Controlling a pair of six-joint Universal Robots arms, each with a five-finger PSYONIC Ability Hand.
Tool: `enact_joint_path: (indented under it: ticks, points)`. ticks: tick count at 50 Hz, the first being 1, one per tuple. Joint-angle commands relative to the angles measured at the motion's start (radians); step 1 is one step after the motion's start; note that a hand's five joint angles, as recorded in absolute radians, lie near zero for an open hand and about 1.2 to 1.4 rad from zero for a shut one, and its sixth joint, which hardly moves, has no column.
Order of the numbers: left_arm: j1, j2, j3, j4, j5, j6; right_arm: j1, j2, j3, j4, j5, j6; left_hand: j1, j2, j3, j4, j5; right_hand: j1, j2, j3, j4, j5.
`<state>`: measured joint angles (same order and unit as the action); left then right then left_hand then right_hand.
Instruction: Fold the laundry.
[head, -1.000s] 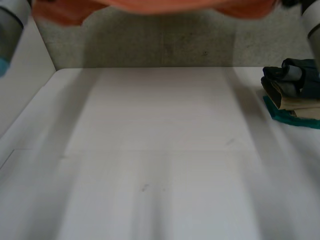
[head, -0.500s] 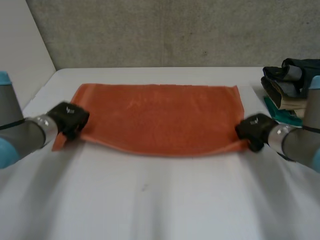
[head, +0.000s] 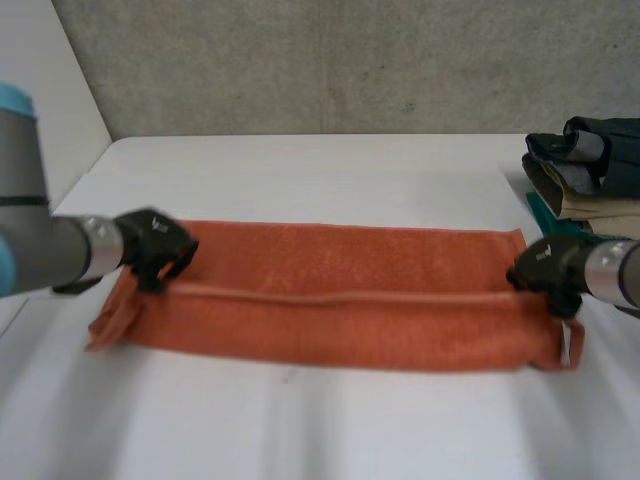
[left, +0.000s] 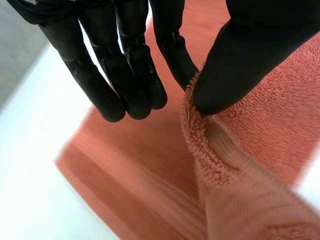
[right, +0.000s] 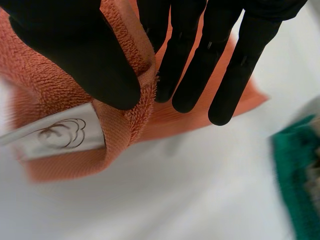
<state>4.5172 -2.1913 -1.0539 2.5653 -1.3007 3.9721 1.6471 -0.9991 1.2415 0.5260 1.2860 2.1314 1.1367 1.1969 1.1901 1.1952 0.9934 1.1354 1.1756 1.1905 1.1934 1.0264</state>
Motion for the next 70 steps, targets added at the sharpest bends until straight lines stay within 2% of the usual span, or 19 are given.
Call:
enact_joint_path:
  ticks: [1,12,20,21,22,23,24,30,38,42,48,53,59,62,64,66,67,70]
  points:
    - [-0.065,-0.226,0.340,0.029,-0.074,-0.037,0.034,0.106,-0.091,-0.255,0.003,0.102,0.260,0.199,0.206,0.201,0.228,0.261,0.221,0.206,0.203,0.195]
    - [-0.081,-0.479,0.705,0.091,-0.134,-0.036,0.079,0.302,-0.272,-0.512,0.027,0.128,0.260,0.199,0.206,0.201,0.228,0.261,0.221,0.206,0.203,0.195]
    - [-0.085,-0.582,0.833,0.179,-0.135,-0.024,0.097,0.456,-0.457,-0.532,0.087,0.125,0.260,0.199,0.206,0.201,0.228,0.261,0.221,0.206,0.203,0.195]
    - [-0.089,-0.585,0.836,0.194,-0.131,-0.027,0.099,0.467,-0.471,-0.532,0.096,0.125,0.222,0.162,0.169,0.164,0.191,-0.205,-0.245,-0.260,-0.263,-0.270]
    - [-0.090,-0.587,0.836,0.209,-0.126,-0.028,0.103,0.479,-0.484,-0.532,0.105,0.125,-0.083,-0.144,-0.137,-0.142,-0.115,-0.820,-0.860,-0.875,-0.878,-0.885]
    - [-0.096,-0.587,0.830,0.242,-0.123,-0.033,0.117,0.499,-0.503,-0.531,0.122,0.128,-0.903,-0.963,-0.957,-0.962,-0.934,-0.961,-1.001,-1.016,-1.019,-1.026]
    - [-0.101,-0.584,0.822,0.256,-0.121,-0.037,0.120,0.502,-0.508,-0.531,0.125,0.128,-0.962,-1.022,-1.016,-1.021,-0.993,-0.915,-0.955,-0.970,-0.973,-0.980]
    - [-0.101,-0.477,0.672,0.315,-0.126,-0.096,0.126,0.429,-0.453,-0.531,0.141,0.214,-0.962,-1.022,-1.016,-1.021,-0.993,-0.961,-1.001,-1.016,-1.019,-1.026]
    - [-0.035,-0.234,0.346,0.329,-0.101,-0.151,0.123,0.265,-0.262,-0.557,0.156,0.373,-0.962,-1.022,-1.016,-1.021,-0.993,-0.961,-1.001,-1.016,-1.019,-1.026]
    - [0.008,-0.156,0.208,0.340,-0.066,-0.139,0.118,0.223,-0.189,-0.560,0.150,0.384,-0.962,-1.022,-1.016,-1.021,-0.993,-0.961,-1.001,-1.016,-1.019,-1.026]
    - [0.066,-0.162,0.109,0.337,-0.023,-0.064,0.118,0.203,-0.126,-0.540,0.139,0.363,-0.962,-1.022,-1.016,-1.021,-0.993,-0.961,-1.001,-1.016,-1.019,-1.026]
    - [0.089,-0.220,0.101,0.308,-0.008,0.047,0.112,0.201,-0.102,-0.524,0.131,0.334,-0.962,-1.022,-1.016,-1.021,-0.993,-0.961,-1.001,-1.016,-1.019,-1.026]
    - [0.086,-0.286,0.156,0.309,-0.014,0.068,0.108,0.194,-0.085,-0.505,0.131,0.325,-0.962,-1.022,-1.016,-1.021,-0.993,-0.961,-1.001,-1.016,-1.019,-1.026]
    - [0.085,-0.344,0.247,0.351,-0.034,0.058,0.106,0.177,-0.074,-0.489,0.128,0.328,-0.962,-1.022,-1.016,-1.021,-0.993,-0.961,-1.001,-1.016,-1.019,-1.026]
    - [0.095,-0.395,0.354,0.413,-0.084,0.019,0.105,0.162,-0.057,-0.486,0.127,0.334,-0.962,-1.022,-1.016,-1.021,-0.993,-0.961,-1.001,-1.016,-1.019,-1.026]
    - [0.106,-0.427,0.428,0.455,-0.152,-0.039,0.105,0.151,-0.045,-0.486,0.124,0.335,-0.962,-1.022,-1.016,-1.021,-0.993,-0.961,-1.001,-1.016,-1.019,-1.026]
    - [0.112,-0.461,0.499,0.482,-0.214,-0.098,0.103,0.139,-0.033,-0.486,0.122,0.340,-0.962,-1.022,-1.016,-1.021,-0.993,-0.961,-1.001,-1.016,-1.019,-1.026]
    - [0.115,-0.514,0.595,0.506,-0.305,-0.175,0.100,0.122,-0.016,-0.486,0.119,0.346,-0.962,-1.022,-1.016,-1.021,-0.993,-0.961,-1.001,-1.016,-1.019,-1.026]
